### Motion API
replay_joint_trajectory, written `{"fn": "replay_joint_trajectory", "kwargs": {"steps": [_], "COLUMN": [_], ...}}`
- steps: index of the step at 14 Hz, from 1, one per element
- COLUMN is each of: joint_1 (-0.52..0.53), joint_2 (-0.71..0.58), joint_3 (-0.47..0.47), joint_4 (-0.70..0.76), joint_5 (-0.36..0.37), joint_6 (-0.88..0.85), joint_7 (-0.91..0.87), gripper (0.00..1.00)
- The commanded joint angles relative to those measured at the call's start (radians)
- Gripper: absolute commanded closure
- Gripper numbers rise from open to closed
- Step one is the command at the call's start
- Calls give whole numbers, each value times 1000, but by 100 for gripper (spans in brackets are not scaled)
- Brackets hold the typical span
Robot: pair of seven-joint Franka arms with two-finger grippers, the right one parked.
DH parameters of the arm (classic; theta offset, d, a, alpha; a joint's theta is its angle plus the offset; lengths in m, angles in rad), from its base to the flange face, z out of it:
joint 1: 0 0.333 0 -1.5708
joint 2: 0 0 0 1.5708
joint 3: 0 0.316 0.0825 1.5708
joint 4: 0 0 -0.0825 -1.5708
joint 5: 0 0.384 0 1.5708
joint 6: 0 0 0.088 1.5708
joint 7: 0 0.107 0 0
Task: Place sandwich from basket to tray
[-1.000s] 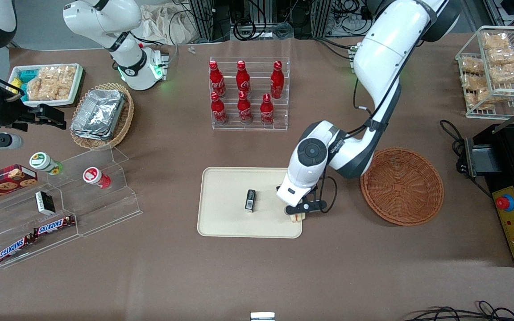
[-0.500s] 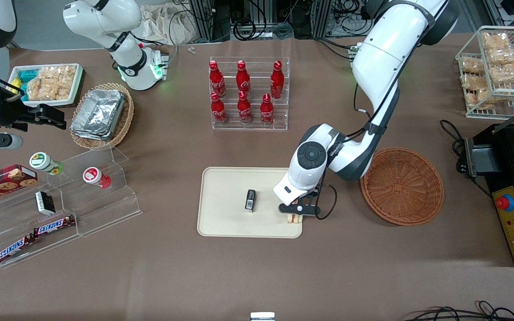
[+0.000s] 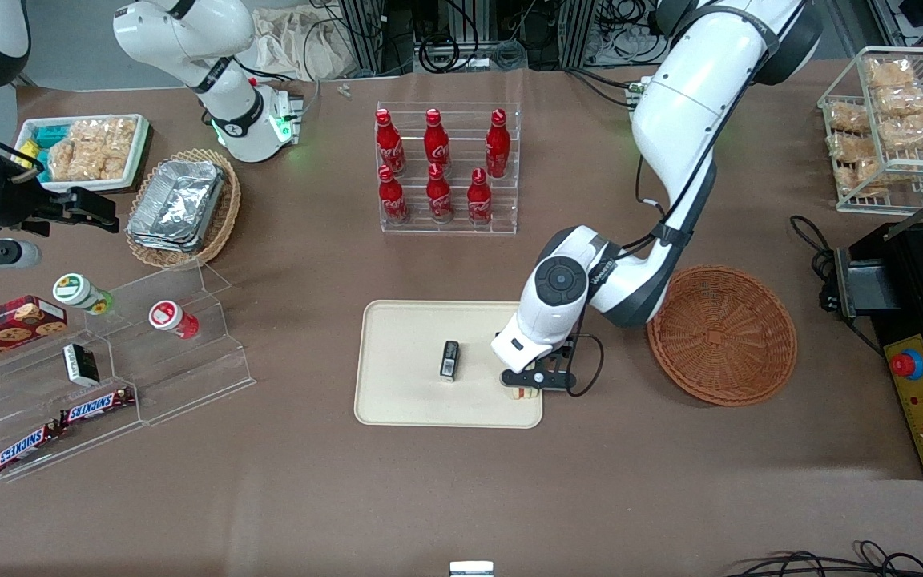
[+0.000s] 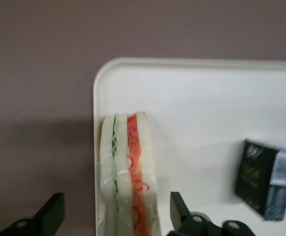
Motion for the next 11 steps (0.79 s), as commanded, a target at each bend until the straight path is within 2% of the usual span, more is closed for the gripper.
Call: {"fn": "replay_joint_trajectory", "kwargs": {"steps": [1,3,5,8,11], "joint_1": [22,77,107,214,373], "joint_2": [-142,-225,-309,-426,-529], "joint_3": [3,-1,-1,0,-1], "joint_4": [-13,-13,-16,-14,-36], "joint_5": [1,-2,-43,-149,-160], "joint_6": [-87,-229,-356,-619,-808], "joint_7": [-173,-175,-155,97,338], "gripper": [0,0,0,0,0]}}
